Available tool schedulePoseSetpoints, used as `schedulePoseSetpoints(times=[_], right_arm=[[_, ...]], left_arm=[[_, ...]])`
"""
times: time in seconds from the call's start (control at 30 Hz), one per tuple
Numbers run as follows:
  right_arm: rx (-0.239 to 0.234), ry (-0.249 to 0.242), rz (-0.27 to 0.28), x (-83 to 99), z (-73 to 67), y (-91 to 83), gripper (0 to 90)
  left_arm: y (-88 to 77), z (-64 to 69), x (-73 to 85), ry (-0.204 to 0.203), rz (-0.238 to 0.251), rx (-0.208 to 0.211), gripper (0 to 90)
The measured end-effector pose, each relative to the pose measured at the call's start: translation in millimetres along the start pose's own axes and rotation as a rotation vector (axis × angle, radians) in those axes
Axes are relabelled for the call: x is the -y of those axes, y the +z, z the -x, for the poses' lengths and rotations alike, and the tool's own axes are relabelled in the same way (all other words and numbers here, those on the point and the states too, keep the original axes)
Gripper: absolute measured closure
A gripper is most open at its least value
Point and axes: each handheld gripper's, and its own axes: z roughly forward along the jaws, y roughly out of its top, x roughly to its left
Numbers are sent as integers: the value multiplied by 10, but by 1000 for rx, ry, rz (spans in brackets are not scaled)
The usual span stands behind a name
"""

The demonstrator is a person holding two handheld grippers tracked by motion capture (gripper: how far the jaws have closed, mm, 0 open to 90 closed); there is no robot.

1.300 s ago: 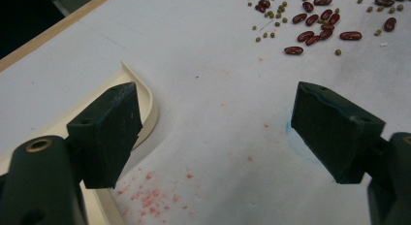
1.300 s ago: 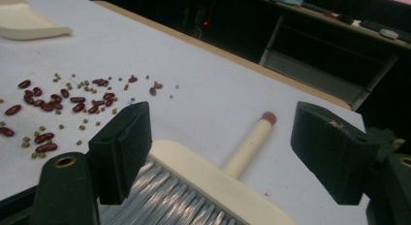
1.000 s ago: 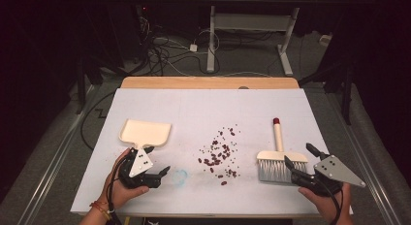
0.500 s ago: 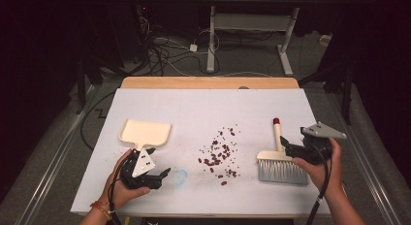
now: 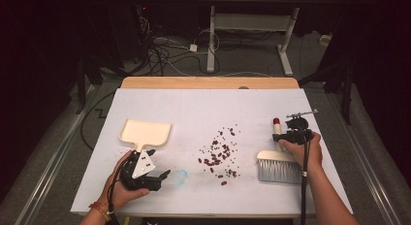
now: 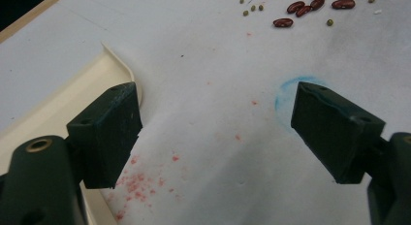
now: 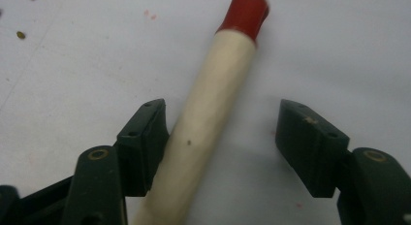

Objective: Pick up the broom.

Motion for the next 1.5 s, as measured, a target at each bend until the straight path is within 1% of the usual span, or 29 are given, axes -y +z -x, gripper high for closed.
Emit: schedulePoseSetpoints(times=[0.03,0.07,0.1,0.17,0.23,0.37,0.4,0.5,0.53,0.57,0.6,0.67,0.73,0.8,0.83,0.9,0.93,1.0,1.07,1.13,1.2,1.23,1.27,1.3,1.33,1.37,1.43,1.47,1.5], right_arm=[[0,0,0,0,0,0,371],[33,-24,-13,-19,-58,4,390],[38,-33,-18,-25,-89,13,405],[40,-62,-24,-38,-148,13,516],[29,-85,-22,-45,-191,14,584],[22,-108,-18,-48,-231,23,601],[2,-110,-14,-48,-231,27,618],[-14,-130,-5,-45,-234,28,679],[-14,-130,-5,-45,-234,28,679],[-24,-146,3,-41,-242,32,701],[-22,-151,3,-41,-246,30,702],[-25,-146,7,-38,-243,31,702],[-41,-135,25,-28,-216,15,703],[-41,-134,37,-26,-210,-8,702],[-32,-134,79,-20,-207,-75,703],[-33,-127,133,-12,-193,-166,703],[-39,-123,162,-5,-185,-218,703],[-44,-119,210,17,-174,-320,703],[-63,-120,261,53,-166,-415,703],[-69,-134,311,94,-170,-500,703],[-74,-141,349,136,-176,-574,703],[-74,-141,349,136,-176,-574,703],[-90,-147,371,156,-179,-604,703],[-82,-148,395,181,-199,-669,704],[-82,-148,395,181,-199,-669,704],[-100,-144,439,195,-214,-754,704],[-112,-139,484,197,-229,-850,704],[-125,-134,519,204,-242,-898,705],[-125,-134,519,204,-242,-898,705]], left_arm=[[1,0,1,1,-1,1,176],[3,-1,2,1,-1,2,176],[11,-2,1,2,-6,2,176],[17,4,-3,6,-9,3,176],[19,8,-5,9,-10,4,176],[25,10,-5,12,-13,5,176],[28,9,-4,12,-15,7,176],[37,8,-5,24,-18,4,176],[38,10,-6,27,-20,6,176],[38,11,-7,28,-21,7,176],[38,10,-6,27,-21,6,176],[34,7,-4,24,-21,5,176],[19,1,-2,16,-18,2,176],[14,-2,-2,15,-17,1,176],[7,-5,2,8,-16,1,176],[4,-8,3,9,-19,-1,176],[3,-9,8,1,-21,-2,176],[0,-9,9,-1,-20,-2,177],[-7,-5,3,-7,-14,0,181],[-7,-1,-1,-9,-14,-1,187],[-5,5,-13,-13,-16,-3,189],[0,9,-19,-16,-17,-5,189],[3,11,-26,-16,-21,-8,190],[5,14,-32,-22,-19,-7,190],[2,13,-40,-25,-16,-5,190],[-3,13,-51,-31,-11,-3,191],[-36,7,-96,-56,19,12,191],[-36,7,-96,-56,19,12,191],[-48,8,-116,-76,28,21,191]])
